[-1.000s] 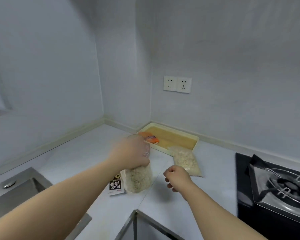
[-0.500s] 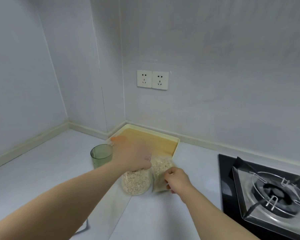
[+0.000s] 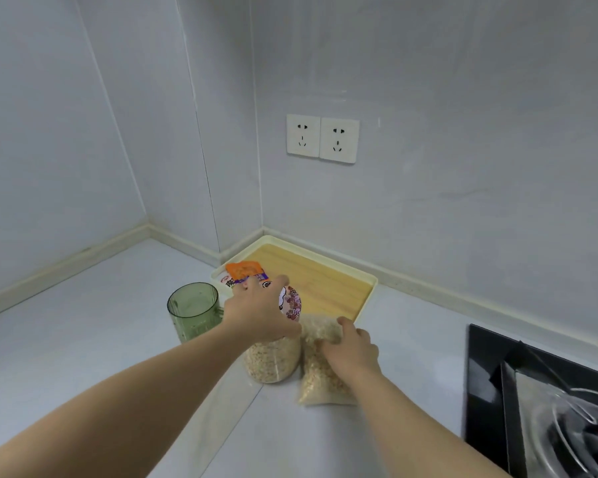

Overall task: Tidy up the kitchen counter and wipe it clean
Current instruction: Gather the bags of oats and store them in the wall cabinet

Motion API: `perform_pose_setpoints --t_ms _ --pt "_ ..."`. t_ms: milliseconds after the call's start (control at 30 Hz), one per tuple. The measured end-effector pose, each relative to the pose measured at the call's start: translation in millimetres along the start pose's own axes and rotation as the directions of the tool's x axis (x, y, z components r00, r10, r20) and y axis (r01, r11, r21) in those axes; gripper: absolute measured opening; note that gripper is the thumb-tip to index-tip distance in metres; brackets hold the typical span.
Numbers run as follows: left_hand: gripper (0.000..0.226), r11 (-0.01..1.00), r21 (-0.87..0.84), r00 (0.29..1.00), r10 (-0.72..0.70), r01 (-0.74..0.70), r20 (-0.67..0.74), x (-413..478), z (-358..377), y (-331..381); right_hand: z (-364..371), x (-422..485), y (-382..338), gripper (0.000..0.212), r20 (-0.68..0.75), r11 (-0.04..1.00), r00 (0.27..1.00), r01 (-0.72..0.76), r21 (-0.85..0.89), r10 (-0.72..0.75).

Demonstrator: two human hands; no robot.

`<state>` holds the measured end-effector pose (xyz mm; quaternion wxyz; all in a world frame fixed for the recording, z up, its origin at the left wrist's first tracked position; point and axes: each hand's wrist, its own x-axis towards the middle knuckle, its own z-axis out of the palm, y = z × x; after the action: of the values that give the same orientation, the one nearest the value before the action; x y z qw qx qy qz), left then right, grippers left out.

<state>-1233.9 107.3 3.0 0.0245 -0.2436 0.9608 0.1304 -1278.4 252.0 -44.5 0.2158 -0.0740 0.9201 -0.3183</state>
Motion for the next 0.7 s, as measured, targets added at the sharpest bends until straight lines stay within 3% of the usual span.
perform_pose_setpoints --t_ms 167,367,567,700 --pt "0.074 1.000 -0.004 0.999 -0.022 0.022 -0.024 7.0 5.4 2.0 11.8 15.2 -9.6 0.062 0.035 0.991 0.997 -0.060 -0.117 0.064" --pt "0.068 0.999 0.032 0.995 0.004 -0.001 -0.103 8.6 15.9 -3.0 24.7 21.8 -6.0 0.054 -0.026 0.952 0.994 -0.111 -0.287 0.108" --pt "0.048 0.998 -0.014 0.986 0.052 -0.055 -0.159 12.8 19.4 -9.5 18.7 23.0 -12.2 0.032 -0.054 0.981 0.998 -0.038 -0.188 0.028" --pt "0.042 0.997 0.014 0.980 0.071 -0.070 -0.187 14.4 21.9 -11.6 11.7 20.6 -2.2 0.021 -0.150 0.999 0.988 0.017 -0.034 -0.022"
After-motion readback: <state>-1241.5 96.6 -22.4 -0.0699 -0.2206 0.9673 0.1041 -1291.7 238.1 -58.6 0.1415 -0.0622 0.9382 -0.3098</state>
